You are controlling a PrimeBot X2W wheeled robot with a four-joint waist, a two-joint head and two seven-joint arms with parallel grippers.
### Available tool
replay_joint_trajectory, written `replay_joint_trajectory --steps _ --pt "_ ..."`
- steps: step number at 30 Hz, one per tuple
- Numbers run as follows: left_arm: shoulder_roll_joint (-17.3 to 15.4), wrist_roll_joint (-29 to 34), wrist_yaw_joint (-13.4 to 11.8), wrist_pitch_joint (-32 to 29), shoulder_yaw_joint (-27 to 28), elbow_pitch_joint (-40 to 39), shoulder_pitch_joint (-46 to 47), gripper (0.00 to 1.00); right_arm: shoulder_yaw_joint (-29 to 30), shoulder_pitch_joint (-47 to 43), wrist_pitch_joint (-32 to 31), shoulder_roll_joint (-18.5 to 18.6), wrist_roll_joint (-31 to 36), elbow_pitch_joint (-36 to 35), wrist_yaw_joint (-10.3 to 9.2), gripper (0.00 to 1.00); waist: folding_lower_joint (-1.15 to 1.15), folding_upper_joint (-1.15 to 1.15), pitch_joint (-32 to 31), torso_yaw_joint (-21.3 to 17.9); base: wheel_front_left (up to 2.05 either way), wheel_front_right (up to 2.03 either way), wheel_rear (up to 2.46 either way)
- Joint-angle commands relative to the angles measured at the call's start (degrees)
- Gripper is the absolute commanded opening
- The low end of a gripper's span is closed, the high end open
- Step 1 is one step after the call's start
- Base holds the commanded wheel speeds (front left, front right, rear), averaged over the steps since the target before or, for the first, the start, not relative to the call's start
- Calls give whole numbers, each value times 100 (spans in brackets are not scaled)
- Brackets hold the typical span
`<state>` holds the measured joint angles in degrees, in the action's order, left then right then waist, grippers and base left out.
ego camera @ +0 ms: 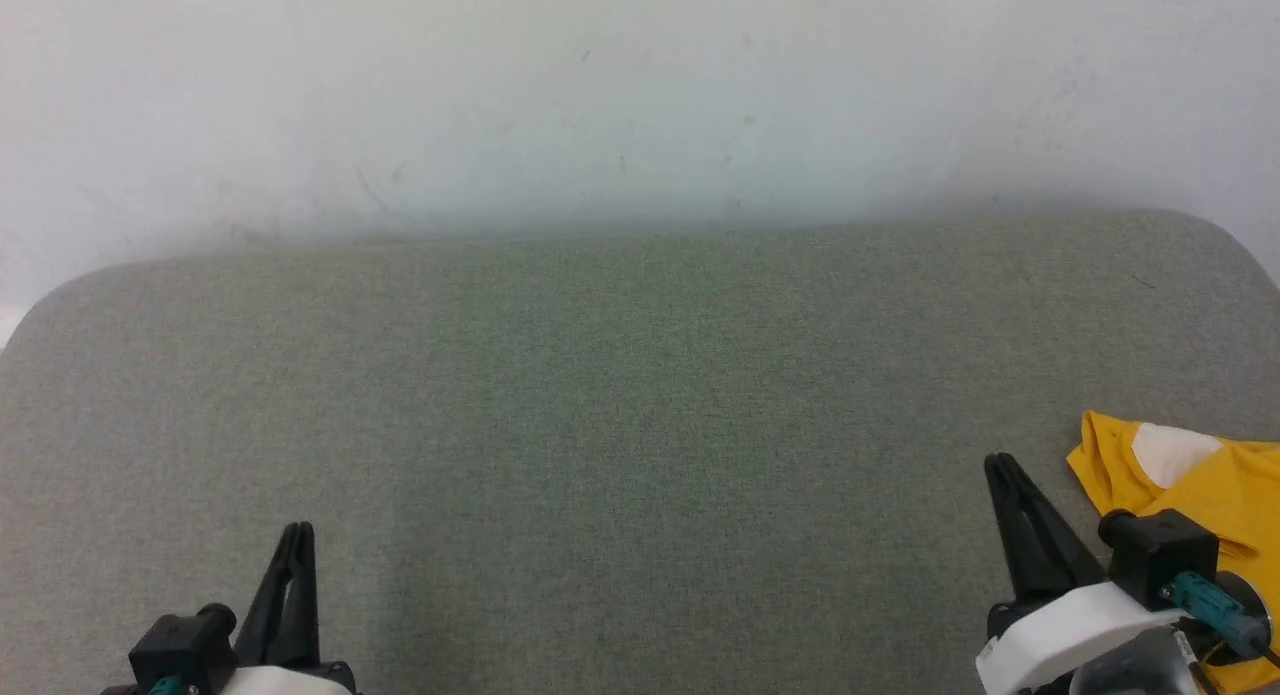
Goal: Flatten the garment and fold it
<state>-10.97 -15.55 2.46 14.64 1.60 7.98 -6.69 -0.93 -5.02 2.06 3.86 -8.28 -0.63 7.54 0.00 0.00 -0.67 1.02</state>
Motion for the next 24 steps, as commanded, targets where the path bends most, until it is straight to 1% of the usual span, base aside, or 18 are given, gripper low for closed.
replay_joint_trajectory --steps 1,24 --pt "13 25 -4 -24 -4 -12 10 0 0 8 -2 -2 14 1 0 0 0 0 1 -1 0 0 0" --pt "162 311 -49 -293 -33 -159 134 0 18 101 -40 -20 167 13 -1 0 0 0 13 -20 0 0 0"
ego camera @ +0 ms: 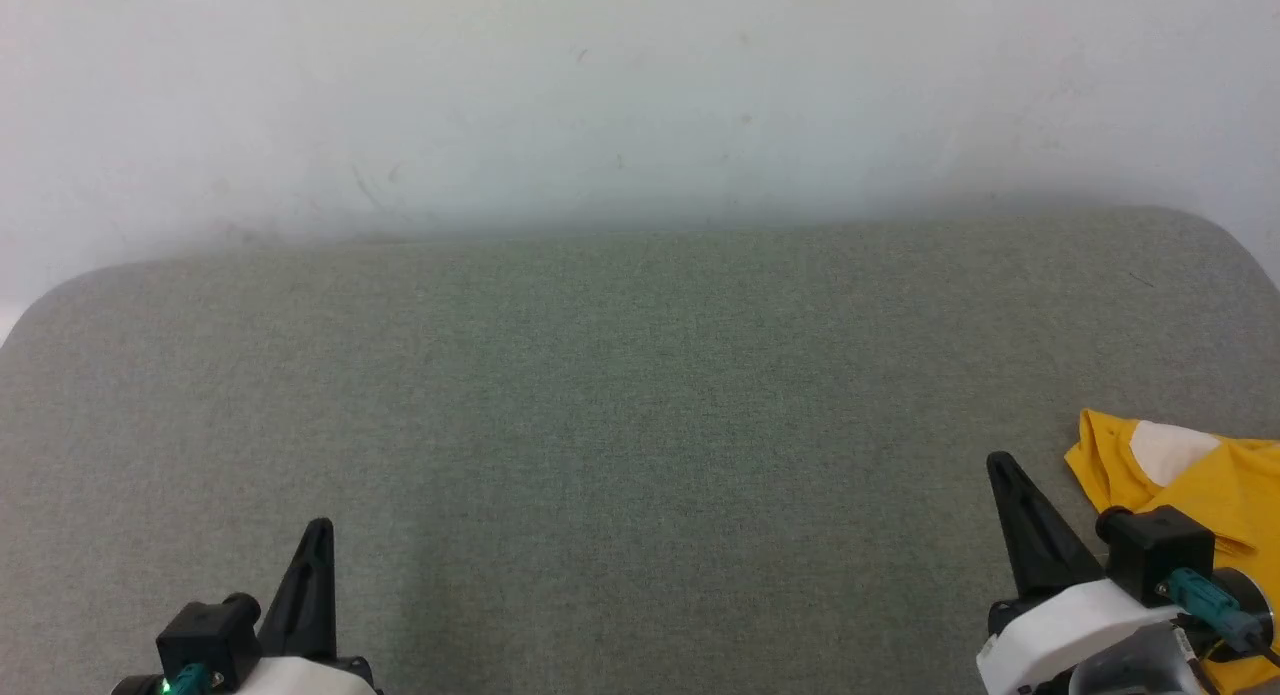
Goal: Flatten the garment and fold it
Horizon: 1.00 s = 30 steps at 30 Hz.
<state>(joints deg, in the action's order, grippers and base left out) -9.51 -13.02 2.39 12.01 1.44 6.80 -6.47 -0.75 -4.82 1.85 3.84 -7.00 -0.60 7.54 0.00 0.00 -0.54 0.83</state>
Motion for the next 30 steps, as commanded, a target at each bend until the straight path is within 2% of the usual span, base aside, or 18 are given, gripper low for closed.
replay_joint_trajectory --steps 1,30 --pt "22 71 -45 -42 -19 -47 116 0 1 84 -21 -18 46 10 -1 0 0 0 1 -1 0 0 0" --pt "210 432 -101 -382 -56 -232 272 0 23 201 -69 -41 237 25 -2 0 0 0 17 -25 0 0 0"
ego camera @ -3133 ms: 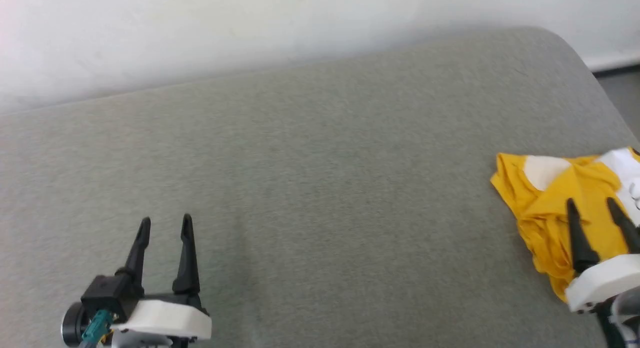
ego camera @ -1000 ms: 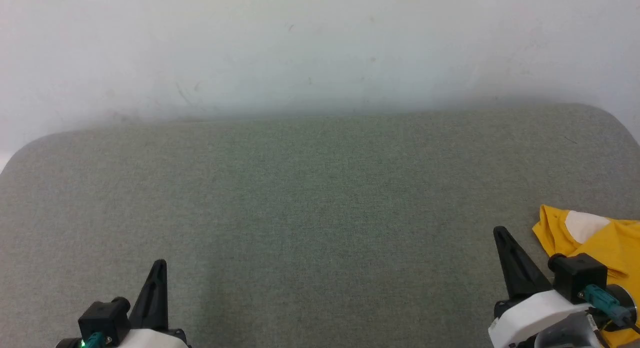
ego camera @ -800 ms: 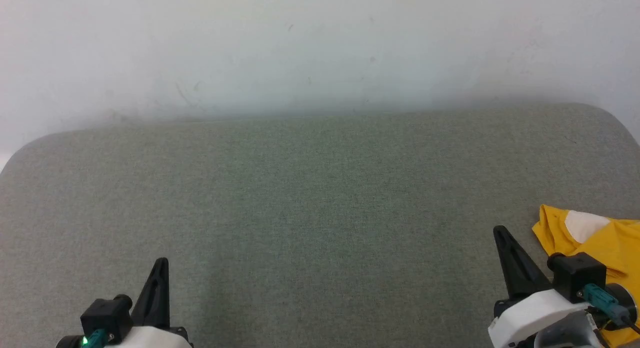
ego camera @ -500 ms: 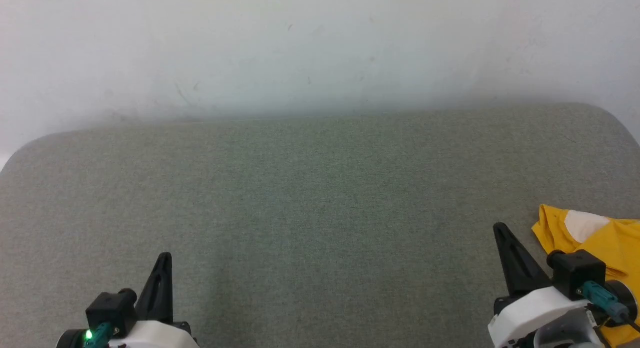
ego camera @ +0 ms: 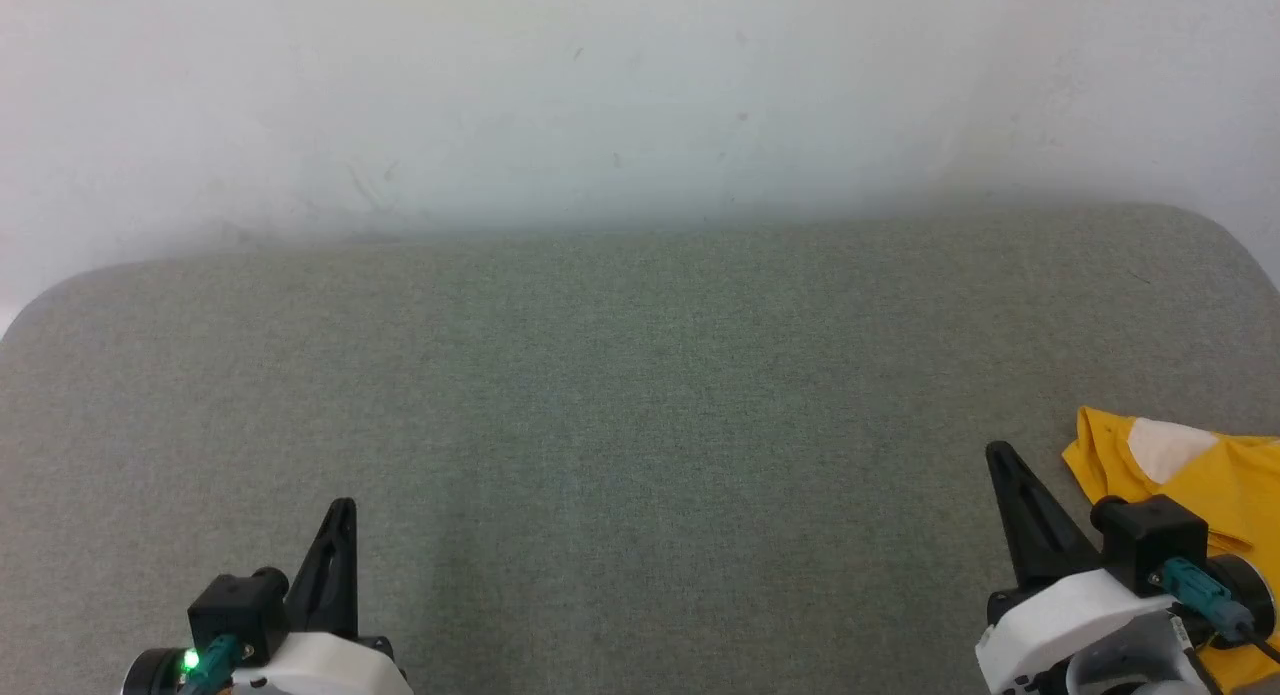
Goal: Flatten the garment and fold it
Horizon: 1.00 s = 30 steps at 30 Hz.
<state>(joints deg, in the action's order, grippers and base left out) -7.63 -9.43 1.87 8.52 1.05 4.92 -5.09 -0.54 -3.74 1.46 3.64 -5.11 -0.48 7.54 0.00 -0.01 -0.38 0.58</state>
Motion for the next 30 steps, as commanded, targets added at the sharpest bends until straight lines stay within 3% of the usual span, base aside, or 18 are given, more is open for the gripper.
replay_joint_trajectory --steps 1,30 --pt "28 85 -52 -44 -17 -50 139 0 3 97 -31 -22 55 13 -2 0 0 1 1 -1 0 0 0" --pt "209 432 -107 -371 -53 -229 289 0 24 209 -78 -44 240 27 -4 0 0 1 16 -24 0 0 0"
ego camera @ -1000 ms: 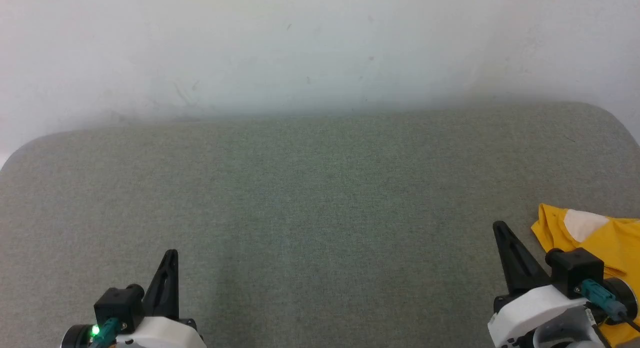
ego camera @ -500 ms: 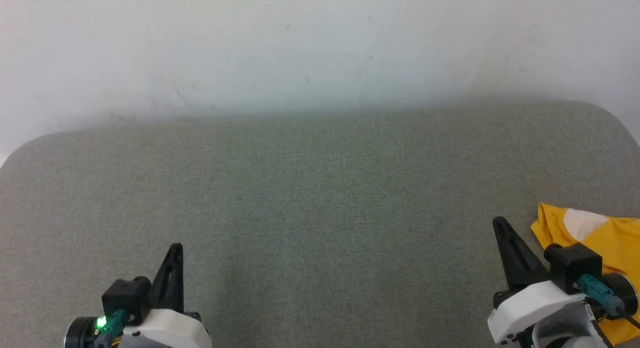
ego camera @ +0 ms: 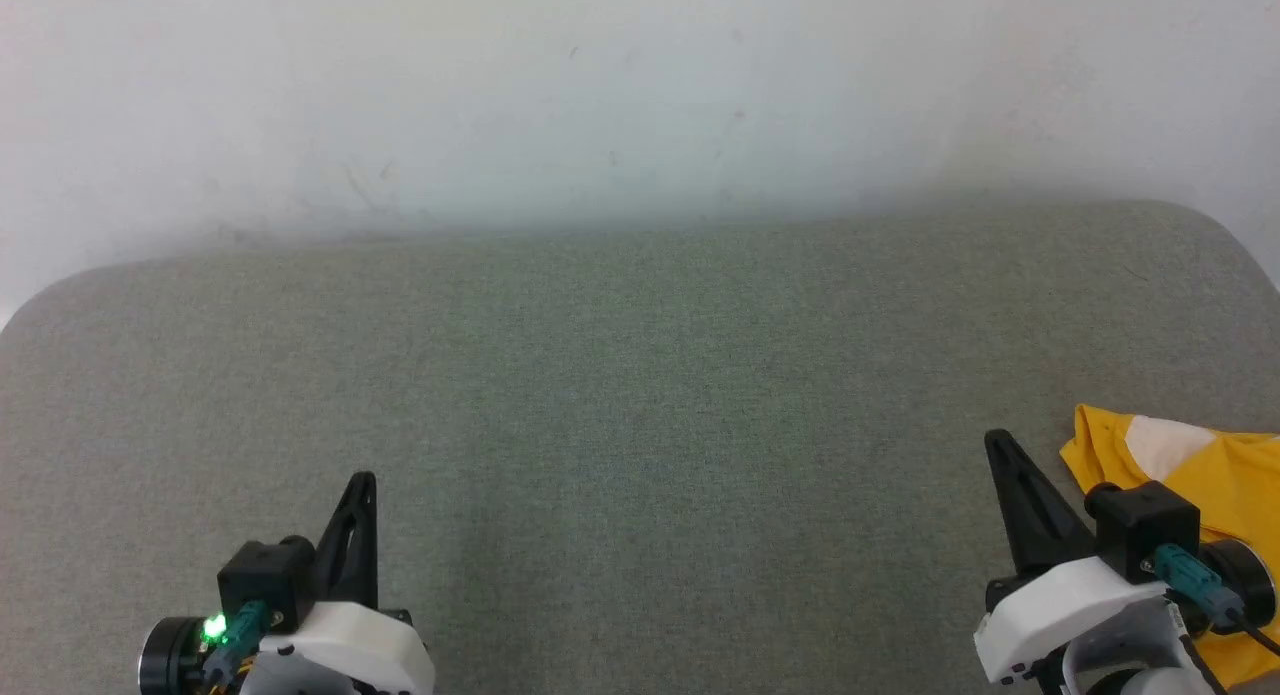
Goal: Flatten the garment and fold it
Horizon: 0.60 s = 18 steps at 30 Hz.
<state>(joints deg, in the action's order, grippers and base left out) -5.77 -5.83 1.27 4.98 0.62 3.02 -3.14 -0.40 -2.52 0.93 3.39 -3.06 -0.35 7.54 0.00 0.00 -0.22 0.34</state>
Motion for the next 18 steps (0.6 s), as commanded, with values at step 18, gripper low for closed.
replay_joint_trajectory --steps 18 --pt "140 296 -82 -228 -33 -154 191 0 23 160 -55 -33 153 23 -4 0 0 0 10 -15 0 0 0"
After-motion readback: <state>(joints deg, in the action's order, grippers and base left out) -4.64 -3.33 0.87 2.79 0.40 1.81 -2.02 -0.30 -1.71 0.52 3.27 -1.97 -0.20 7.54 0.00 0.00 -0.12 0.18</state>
